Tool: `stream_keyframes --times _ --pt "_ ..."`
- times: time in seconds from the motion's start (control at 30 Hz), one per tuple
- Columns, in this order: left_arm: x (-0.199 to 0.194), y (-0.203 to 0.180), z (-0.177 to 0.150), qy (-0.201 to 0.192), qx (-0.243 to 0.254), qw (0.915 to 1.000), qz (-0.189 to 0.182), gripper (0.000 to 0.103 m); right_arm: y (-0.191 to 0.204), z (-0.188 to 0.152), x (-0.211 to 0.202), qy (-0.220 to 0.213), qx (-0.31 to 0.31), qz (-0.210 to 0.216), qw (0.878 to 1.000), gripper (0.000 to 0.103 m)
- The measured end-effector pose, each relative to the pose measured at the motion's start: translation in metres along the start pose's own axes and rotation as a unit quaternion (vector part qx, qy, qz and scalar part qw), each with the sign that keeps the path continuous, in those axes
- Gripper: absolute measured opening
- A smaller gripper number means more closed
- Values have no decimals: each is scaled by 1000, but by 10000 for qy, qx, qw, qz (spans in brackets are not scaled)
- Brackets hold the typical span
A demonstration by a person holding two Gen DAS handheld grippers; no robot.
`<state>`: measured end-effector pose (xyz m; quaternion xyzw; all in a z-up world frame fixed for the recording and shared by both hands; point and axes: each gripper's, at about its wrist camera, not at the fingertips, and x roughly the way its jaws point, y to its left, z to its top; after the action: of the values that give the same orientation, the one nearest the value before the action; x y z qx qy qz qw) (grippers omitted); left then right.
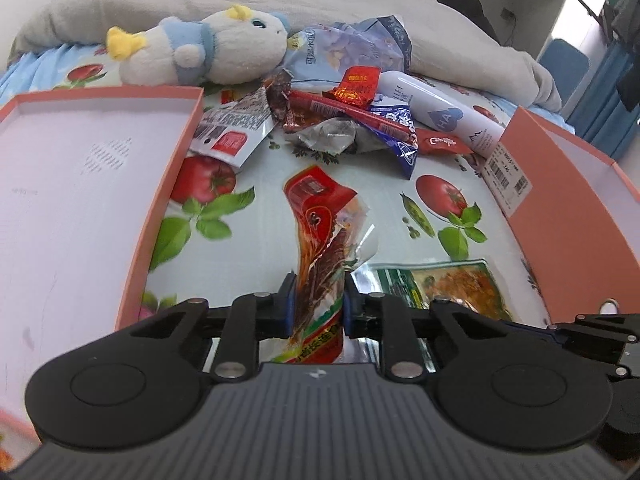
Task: Organize snacks
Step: 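Lift both held packets and carry them over the orange box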
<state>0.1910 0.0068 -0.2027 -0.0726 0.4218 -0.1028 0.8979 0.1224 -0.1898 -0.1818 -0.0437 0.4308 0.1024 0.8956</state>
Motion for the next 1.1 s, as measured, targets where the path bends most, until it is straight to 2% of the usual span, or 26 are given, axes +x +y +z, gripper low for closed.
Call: stream_keyframes --times 0.1,0.13,0.17,0.27,0.33,0.6,0.67,0.73,0.83,0.9,1.07,1.1 --pt "-7 3 -8 -32 -121 9999 -29 24 -1 -2 -6 -112 67 -146 9998 11" --pt "-8 5 -10 -30 -178 9998 -38 24 -3 -2 -6 -133 121 -166 9997 32" --pt "-8 6 -12 -27 -234 9997 -49 24 -5 -1 -5 -155 211 -149 9995 59" --pt "-8 9 -13 -25 -279 9996 -65 24 -6 2 -3 -327 263 -135 9990 81" --pt "-8 10 -13 -28 -297 9995 -73 24 -2 4 5 -328 174 -276 9989 87" --pt "-6 15 -13 -9 -393 9991 -164 24 0 6 42 -179 215 -552 9981 88" --pt "-5 15 -14 -1 -399 9990 -188 24 2 0 50 -272 140 -673 9973 103" --pt "-5 16 -15 -1 -411 9990 -196 24 -6 -3 53 -235 446 -469 9976 103" --pt "-5 17 -16 -14 -460 9987 -217 24 -3 2 54 -45 293 -242 9993 103" --pt "-5 17 -17 -27 -487 9986 -225 24 2 1 53 -90 123 -170 9997 98" --pt "-8 17 -17 -63 -584 9980 -237 24 6 7 48 -67 124 -51 9999 66" --pt "-9 16 -17 -65 -599 9979 -237 24 7 7 47 -63 129 -39 9999 63"
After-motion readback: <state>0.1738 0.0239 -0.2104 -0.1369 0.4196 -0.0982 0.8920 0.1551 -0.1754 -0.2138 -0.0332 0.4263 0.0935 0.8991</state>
